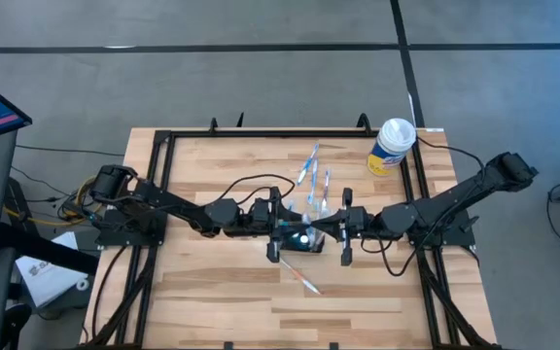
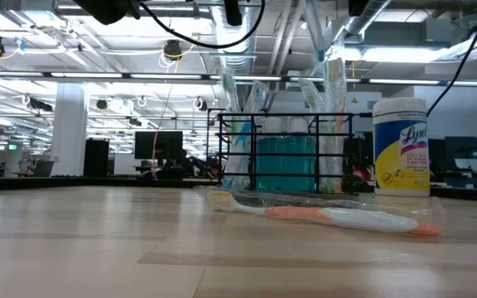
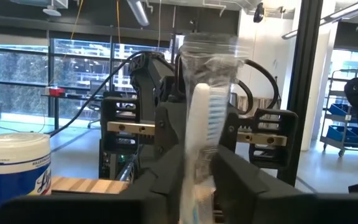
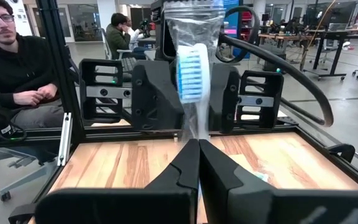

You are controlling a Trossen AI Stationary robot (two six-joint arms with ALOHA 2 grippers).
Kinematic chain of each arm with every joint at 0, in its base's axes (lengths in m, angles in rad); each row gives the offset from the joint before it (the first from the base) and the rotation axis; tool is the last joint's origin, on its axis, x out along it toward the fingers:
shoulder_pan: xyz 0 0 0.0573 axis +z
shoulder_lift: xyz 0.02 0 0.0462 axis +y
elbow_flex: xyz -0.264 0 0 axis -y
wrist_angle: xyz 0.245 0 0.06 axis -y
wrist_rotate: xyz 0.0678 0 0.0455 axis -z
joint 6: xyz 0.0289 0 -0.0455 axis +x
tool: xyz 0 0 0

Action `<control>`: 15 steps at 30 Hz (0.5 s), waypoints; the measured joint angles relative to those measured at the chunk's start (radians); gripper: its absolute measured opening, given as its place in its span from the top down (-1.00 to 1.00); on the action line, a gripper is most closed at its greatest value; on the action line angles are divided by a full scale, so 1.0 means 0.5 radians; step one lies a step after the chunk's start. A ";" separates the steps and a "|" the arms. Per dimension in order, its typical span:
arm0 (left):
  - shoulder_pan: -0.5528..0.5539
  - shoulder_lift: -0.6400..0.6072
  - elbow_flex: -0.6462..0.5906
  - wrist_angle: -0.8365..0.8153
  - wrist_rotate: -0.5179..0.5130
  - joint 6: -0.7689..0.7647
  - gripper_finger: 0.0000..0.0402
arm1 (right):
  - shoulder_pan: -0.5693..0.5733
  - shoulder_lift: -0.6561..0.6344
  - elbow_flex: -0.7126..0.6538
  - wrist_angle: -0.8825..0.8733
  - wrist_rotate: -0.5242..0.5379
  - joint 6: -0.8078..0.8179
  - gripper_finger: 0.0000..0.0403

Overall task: Pick & Place toothbrushing station
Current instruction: Put the blue toothbrush into the wire organizer

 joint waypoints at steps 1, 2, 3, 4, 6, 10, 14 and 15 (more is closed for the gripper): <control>0.000 0.000 -0.001 0.000 0.000 0.000 0.69 | 0.000 0.000 0.000 0.000 0.000 0.000 1.00; 0.000 0.000 -0.001 -0.001 0.000 0.005 0.77 | 0.000 0.000 0.000 0.000 0.000 0.000 1.00; 0.001 0.000 -0.001 0.000 -0.001 0.015 0.86 | 0.000 0.000 0.000 0.000 0.000 0.000 1.00; 0.001 0.000 -0.001 -0.001 -0.001 0.025 0.92 | 0.000 0.000 0.000 0.000 0.000 0.000 1.00; 0.001 0.000 -0.001 -0.001 -0.001 0.027 0.94 | 0.000 0.000 0.000 0.000 0.000 -0.001 1.00; 0.001 0.000 -0.001 -0.004 -0.005 0.029 0.97 | 0.000 0.000 0.000 -0.003 -0.001 -0.001 1.00; -0.005 -0.001 -0.001 -0.006 -0.006 0.030 0.97 | 0.000 0.000 0.000 -0.007 -0.001 -0.036 0.99; -0.005 -0.001 -0.001 -0.008 -0.006 0.030 0.97 | 0.000 0.000 0.000 -0.008 -0.001 -0.049 0.98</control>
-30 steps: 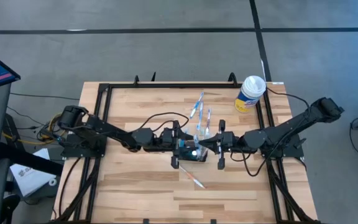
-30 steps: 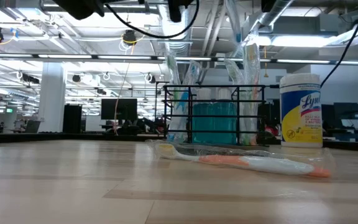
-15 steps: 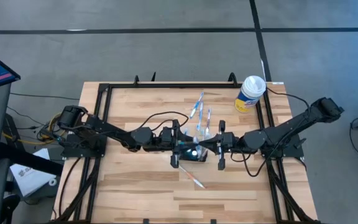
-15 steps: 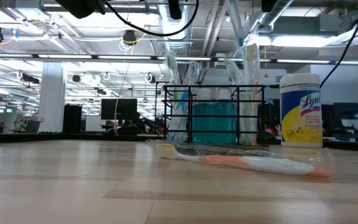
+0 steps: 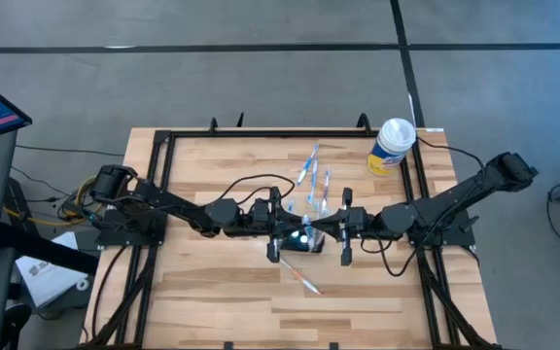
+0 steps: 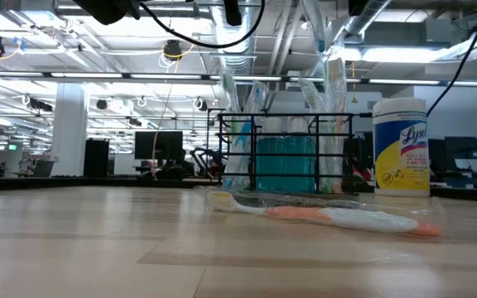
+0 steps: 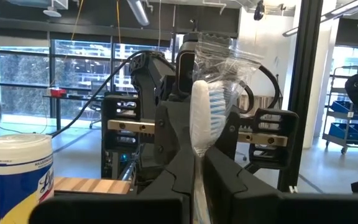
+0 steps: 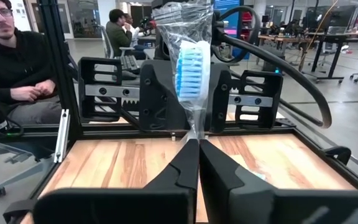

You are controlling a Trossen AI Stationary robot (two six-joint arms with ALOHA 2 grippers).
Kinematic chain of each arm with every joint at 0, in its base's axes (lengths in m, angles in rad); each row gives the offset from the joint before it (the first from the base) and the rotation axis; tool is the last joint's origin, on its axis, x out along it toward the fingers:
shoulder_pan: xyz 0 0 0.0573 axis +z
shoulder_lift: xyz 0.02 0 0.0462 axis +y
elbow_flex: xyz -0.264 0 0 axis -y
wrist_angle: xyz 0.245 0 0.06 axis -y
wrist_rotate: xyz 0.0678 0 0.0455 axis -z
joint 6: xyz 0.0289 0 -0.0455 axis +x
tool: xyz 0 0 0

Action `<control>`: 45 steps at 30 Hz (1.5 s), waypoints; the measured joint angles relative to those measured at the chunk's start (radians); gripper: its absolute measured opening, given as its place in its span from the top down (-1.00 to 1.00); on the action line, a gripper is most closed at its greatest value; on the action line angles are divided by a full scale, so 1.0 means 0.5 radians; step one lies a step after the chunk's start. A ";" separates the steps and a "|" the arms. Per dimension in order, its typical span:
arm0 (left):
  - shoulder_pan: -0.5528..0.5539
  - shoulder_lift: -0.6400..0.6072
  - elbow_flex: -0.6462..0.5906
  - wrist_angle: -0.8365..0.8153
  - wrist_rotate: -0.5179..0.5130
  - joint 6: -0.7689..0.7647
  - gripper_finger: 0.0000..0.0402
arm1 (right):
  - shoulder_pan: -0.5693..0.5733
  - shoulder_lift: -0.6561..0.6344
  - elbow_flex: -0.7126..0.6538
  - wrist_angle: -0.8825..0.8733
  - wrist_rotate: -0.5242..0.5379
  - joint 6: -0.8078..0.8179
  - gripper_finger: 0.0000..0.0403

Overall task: Pick & Place toothbrushing station
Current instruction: Put the blue toothbrush into the wire organizer

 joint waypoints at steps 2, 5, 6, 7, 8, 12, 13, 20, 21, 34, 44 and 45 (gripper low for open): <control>0.000 -0.001 0.000 -0.014 0.000 0.001 0.97 | 0.000 0.000 0.000 -0.011 0.000 -0.005 0.93; 0.000 -0.035 -0.006 -0.106 -0.004 0.003 0.97 | 0.000 -0.007 0.000 -0.050 0.000 -0.005 0.79; 0.000 -0.056 -0.006 -0.124 -0.007 0.011 0.97 | 0.000 -0.013 0.000 -0.067 0.000 -0.005 0.74; -0.001 -0.085 -0.006 -0.155 -0.007 0.027 0.97 | 0.000 -0.017 0.000 -0.075 0.000 -0.004 0.69; -0.009 -0.120 -0.013 -0.178 -0.008 0.042 0.97 | 0.000 -0.020 0.000 -0.090 0.000 -0.004 0.65; -0.056 -0.233 -0.088 -0.225 -0.016 0.092 0.97 | 0.021 -0.025 0.000 -0.112 0.000 0.030 0.52; -0.073 -0.255 -0.118 -0.232 -0.038 0.105 0.97 | 0.032 -0.025 0.000 -0.115 -0.001 0.033 0.50; -0.165 -0.346 -0.295 -0.207 -0.256 0.193 0.97 | 0.094 -0.025 0.000 -0.126 -0.001 0.033 0.44; -0.174 -0.346 -0.305 -0.202 -0.277 0.206 0.97 | 0.095 -0.025 0.000 -0.126 -0.001 0.033 0.44; -0.204 -0.349 -0.448 -0.188 -0.631 0.305 0.97 | 0.095 -0.026 0.000 -0.201 0.000 0.052 0.44; -0.200 -0.346 -0.491 -0.129 -0.642 0.422 0.97 | 0.095 -0.026 0.000 -0.201 0.000 0.065 0.44; -0.200 -0.338 -0.491 -0.117 -0.642 0.420 0.97 | 0.095 -0.026 0.000 -0.201 0.000 0.065 0.44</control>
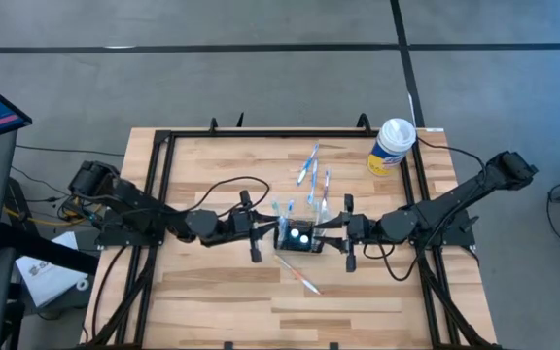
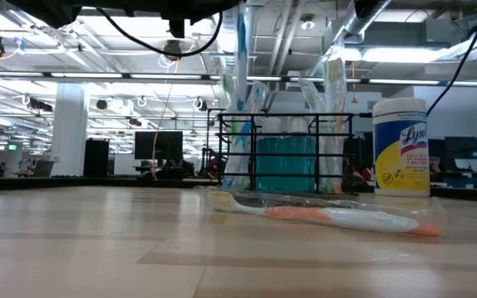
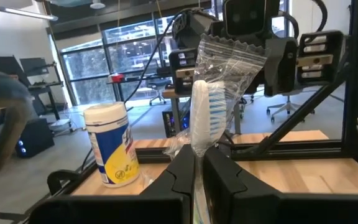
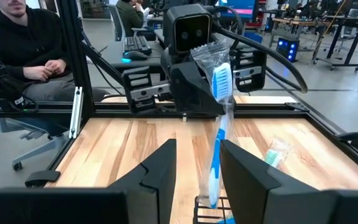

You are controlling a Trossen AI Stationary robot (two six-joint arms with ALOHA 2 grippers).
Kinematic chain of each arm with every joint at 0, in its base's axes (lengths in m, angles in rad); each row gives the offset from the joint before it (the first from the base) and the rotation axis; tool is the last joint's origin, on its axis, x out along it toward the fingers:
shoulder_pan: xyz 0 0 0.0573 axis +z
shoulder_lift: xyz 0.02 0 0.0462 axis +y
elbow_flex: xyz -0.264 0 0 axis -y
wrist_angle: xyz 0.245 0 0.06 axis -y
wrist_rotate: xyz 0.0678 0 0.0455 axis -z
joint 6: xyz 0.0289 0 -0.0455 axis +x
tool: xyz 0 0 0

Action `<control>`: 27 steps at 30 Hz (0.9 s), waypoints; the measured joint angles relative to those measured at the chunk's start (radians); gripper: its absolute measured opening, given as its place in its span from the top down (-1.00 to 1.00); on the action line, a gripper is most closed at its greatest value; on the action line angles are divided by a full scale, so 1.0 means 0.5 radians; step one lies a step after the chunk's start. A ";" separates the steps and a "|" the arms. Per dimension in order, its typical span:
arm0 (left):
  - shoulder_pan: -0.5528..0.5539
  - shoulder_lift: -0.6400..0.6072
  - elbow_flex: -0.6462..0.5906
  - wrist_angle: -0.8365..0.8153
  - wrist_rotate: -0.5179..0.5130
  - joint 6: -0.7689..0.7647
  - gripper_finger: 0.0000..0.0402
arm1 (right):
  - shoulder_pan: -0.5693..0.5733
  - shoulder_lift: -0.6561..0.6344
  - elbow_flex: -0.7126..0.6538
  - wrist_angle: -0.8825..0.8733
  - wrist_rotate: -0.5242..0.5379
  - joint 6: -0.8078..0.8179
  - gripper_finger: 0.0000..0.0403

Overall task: Pick & Place toothbrushing station
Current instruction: Put the blue toothbrush into the wire organizer

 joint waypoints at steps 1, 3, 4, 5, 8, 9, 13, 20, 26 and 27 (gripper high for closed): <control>0.000 0.004 0.000 -0.004 -0.008 0.001 0.97 | 0.000 0.000 0.000 0.000 0.000 0.000 0.44; 0.000 0.020 0.000 0.012 -0.034 0.000 0.97 | 0.000 0.000 0.000 0.000 0.000 0.000 0.44; 0.000 0.039 0.001 0.029 -0.044 -0.003 0.97 | 0.000 0.000 0.000 0.000 0.000 0.000 0.44; 0.000 0.057 0.000 0.024 -0.064 -0.001 0.97 | 0.000 0.000 0.000 0.000 0.000 0.000 0.44; 0.000 0.118 0.000 0.060 -0.102 0.000 0.97 | 0.000 0.004 0.000 0.000 0.000 0.000 0.44; 0.000 0.129 0.000 0.060 -0.111 -0.001 0.97 | 0.000 0.011 0.000 0.001 0.000 0.000 0.44; 0.002 0.169 0.000 0.095 -0.152 -0.006 0.97 | 0.000 0.027 -0.001 -0.006 0.000 0.000 0.44; -0.002 0.213 0.003 0.122 -0.158 -0.085 0.97 | 0.000 0.027 -0.002 -0.028 0.000 0.001 0.44; -0.001 0.328 -0.001 0.113 -0.198 -0.137 0.97 | -0.001 0.027 -0.002 -0.030 0.000 0.029 0.44; -0.001 0.345 -0.001 0.114 -0.211 -0.139 0.97 | 0.000 0.027 -0.002 -0.029 0.000 0.033 0.44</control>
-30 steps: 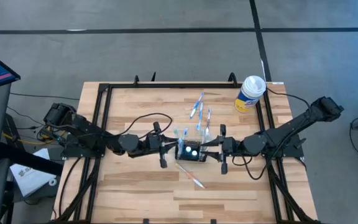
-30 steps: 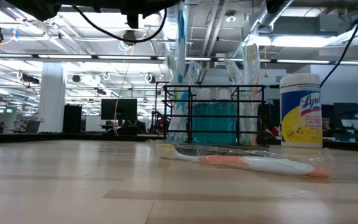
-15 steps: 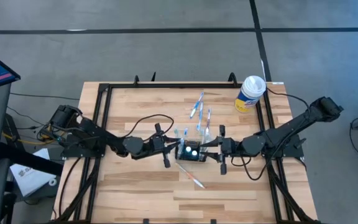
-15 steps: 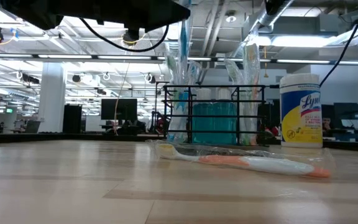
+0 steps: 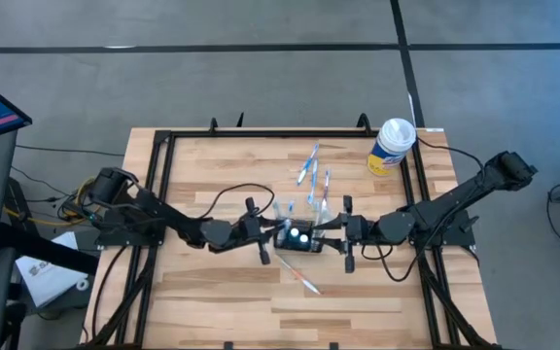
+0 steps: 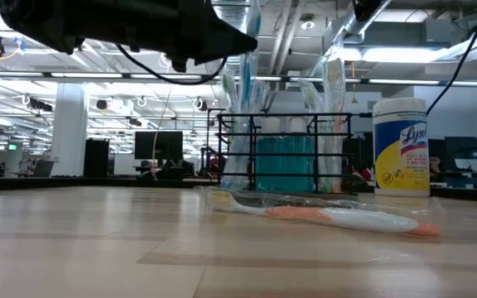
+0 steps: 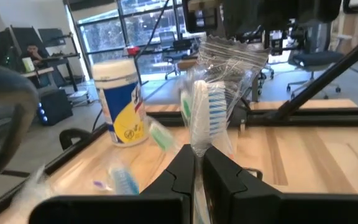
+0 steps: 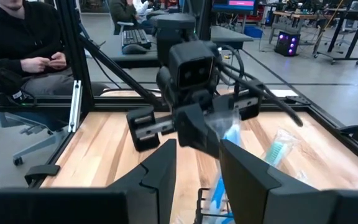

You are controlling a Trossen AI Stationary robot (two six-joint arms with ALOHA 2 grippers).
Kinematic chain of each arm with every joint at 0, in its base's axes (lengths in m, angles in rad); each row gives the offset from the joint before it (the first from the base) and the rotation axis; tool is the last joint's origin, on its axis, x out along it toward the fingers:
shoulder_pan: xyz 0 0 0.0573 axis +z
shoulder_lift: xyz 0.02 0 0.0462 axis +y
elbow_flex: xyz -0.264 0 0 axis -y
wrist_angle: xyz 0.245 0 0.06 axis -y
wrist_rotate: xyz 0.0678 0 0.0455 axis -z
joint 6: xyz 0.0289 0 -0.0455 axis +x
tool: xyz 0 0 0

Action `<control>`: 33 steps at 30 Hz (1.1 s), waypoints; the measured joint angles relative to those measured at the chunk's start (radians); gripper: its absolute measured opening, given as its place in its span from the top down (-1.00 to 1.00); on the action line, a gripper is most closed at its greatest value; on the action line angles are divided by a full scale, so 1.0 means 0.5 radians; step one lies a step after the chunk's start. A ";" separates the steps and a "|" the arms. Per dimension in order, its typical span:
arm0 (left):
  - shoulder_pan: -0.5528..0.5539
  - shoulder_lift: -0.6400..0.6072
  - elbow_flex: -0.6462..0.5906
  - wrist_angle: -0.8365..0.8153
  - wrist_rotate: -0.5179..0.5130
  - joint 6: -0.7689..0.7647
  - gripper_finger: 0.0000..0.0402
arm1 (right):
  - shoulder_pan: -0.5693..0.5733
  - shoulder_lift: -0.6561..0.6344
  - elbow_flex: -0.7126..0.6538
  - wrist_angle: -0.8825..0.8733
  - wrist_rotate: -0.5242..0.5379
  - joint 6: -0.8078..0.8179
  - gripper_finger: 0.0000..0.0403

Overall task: Pick & Place toothbrushing station
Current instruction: Put the blue toothbrush into the wire organizer

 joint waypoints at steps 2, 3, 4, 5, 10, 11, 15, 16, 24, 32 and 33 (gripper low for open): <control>0.000 0.025 0.000 0.012 -0.006 -0.033 0.97 | -0.001 0.000 0.000 -0.001 0.000 0.003 0.44; 0.000 0.033 0.000 0.013 -0.010 -0.059 0.97 | -0.001 0.000 0.000 -0.002 0.000 0.003 0.44; 0.000 0.042 0.000 0.013 -0.011 -0.080 0.97 | 0.000 0.000 0.000 -0.003 0.000 0.003 0.44; 0.000 0.051 0.000 0.013 -0.012 -0.089 0.97 | -0.001 0.000 0.000 -0.006 0.000 0.003 0.44; 0.000 0.095 0.000 0.019 -0.011 -0.169 0.97 | -0.001 0.000 0.000 -0.008 0.000 0.003 0.44; 0.000 0.108 0.000 0.013 -0.011 -0.179 0.96 | 0.000 0.000 0.000 -0.012 0.000 0.003 0.44; 0.000 0.170 0.000 0.018 -0.015 -0.197 0.95 | 0.000 0.000 0.000 -0.017 0.000 0.003 0.44; 0.000 0.187 0.000 0.021 -0.015 -0.206 0.95 | -0.001 0.000 0.000 -0.020 0.000 0.003 0.44; 0.000 0.191 0.000 0.011 -0.016 -0.236 0.86 | 0.000 0.000 0.000 -0.040 0.000 0.004 0.44; 0.000 0.170 0.001 0.018 -0.014 -0.273 0.70 | 0.000 -0.001 0.000 -0.059 0.000 0.004 0.44; 0.000 0.168 0.001 0.013 -0.014 -0.275 0.68 | 0.000 -0.001 0.000 -0.059 0.000 0.004 0.44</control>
